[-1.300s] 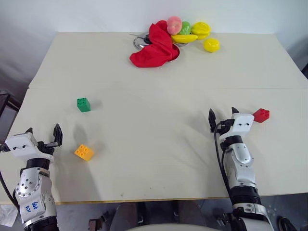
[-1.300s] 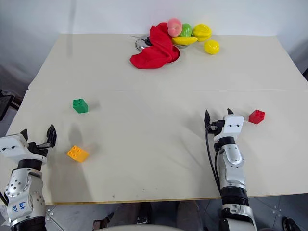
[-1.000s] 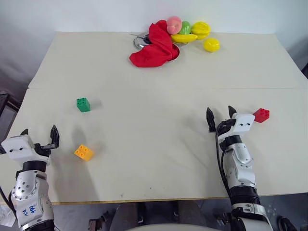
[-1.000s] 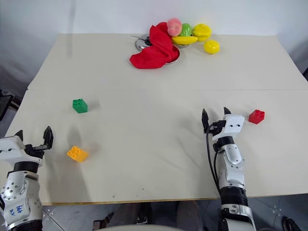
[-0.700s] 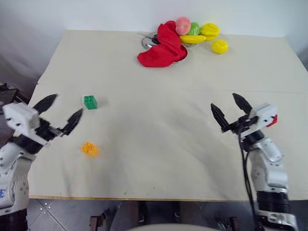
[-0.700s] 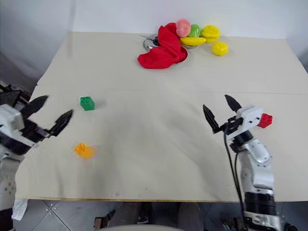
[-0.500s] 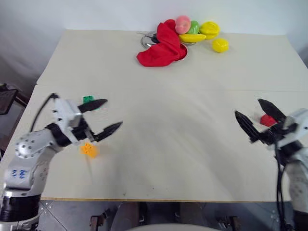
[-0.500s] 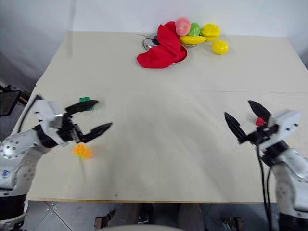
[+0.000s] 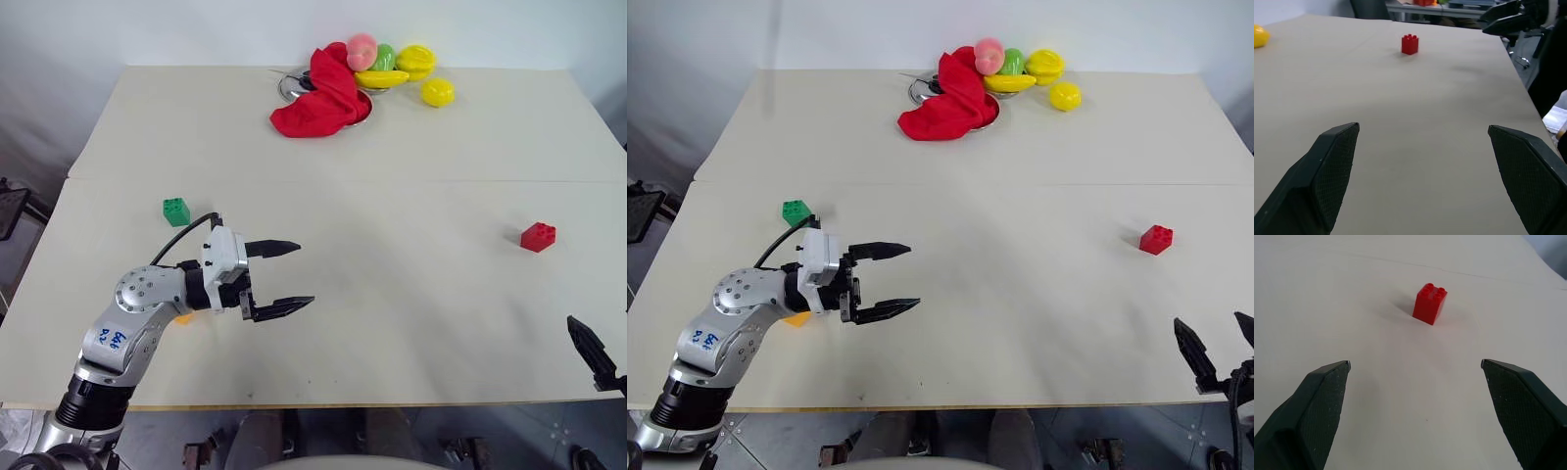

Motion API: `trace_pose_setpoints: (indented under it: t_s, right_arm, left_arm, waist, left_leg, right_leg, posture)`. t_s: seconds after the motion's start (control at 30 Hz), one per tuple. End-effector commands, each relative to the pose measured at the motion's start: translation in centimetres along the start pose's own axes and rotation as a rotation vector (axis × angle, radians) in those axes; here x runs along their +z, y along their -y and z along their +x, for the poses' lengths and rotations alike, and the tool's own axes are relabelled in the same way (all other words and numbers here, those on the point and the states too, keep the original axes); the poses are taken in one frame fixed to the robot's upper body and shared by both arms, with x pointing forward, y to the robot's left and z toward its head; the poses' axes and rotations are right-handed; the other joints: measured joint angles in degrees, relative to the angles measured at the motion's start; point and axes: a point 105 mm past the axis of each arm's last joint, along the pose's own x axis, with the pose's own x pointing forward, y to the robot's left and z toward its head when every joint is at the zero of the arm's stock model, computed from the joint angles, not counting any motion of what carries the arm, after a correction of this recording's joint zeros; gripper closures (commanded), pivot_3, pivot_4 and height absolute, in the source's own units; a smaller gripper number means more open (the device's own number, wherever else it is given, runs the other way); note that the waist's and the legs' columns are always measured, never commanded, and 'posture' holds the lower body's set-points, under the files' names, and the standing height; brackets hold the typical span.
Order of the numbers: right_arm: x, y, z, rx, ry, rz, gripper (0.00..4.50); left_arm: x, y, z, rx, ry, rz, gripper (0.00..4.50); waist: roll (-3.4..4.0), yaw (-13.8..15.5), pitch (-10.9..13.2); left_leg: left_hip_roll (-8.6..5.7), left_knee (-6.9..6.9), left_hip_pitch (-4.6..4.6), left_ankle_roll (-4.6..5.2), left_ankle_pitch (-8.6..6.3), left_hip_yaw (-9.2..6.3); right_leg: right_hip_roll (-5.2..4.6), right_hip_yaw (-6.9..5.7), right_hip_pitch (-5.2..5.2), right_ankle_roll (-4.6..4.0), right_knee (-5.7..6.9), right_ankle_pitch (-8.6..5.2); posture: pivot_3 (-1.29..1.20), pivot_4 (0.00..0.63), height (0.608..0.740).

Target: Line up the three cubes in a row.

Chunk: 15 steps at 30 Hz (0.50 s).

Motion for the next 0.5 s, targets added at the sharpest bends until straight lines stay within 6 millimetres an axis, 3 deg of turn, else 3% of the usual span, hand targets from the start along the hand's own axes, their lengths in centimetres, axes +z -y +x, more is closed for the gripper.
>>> trace_pose_setpoints:
  t_s: [0.03, 0.2, 0.5]
  right_arm:
    - [0.8, 1.3, 2.6, -0.029, -0.052, -0.011, 0.00]
    - [2.4, 2.1, 8.4, -0.076, -0.091, 0.054, 0.00]
    - [1.6, 4.2, 13.6, -0.305, -0.239, 0.081, 0.00]
  left_arm:
    - [0.7, 0.2, -0.3, 0.010, 0.007, 0.027, 0.02]
    - [0.9, 0.1, -0.3, 0.056, 0.009, 0.056, 0.02]
    - [1.1, -0.1, -0.4, 0.104, 0.004, 0.077, 0.02]
  waist:
    - [0.00, -0.13, 0.00]
    - [0.03, 0.42, 0.00]
    - [0.04, 1.66, 0.00]
  left_leg:
    - [0.01, 0.01, 0.02, 0.00, 0.00, 0.00]
    - [0.00, 0.06, -0.08, 0.01, 0.05, -0.10]
    - [-0.16, 0.07, -0.28, 0.06, 0.09, -0.20]
  right_leg:
    - [-0.01, 0.02, 0.00, 0.00, 0.01, 0.00]
    - [-0.07, -0.10, -0.07, -0.05, 0.10, -0.02]
    - [-0.13, -0.30, -0.07, -0.03, 0.04, -0.01]
  posture:
    - [0.00, 0.150, 0.740]
    - [0.00, 0.150, 0.740]
    - [0.00, 0.150, 0.740]
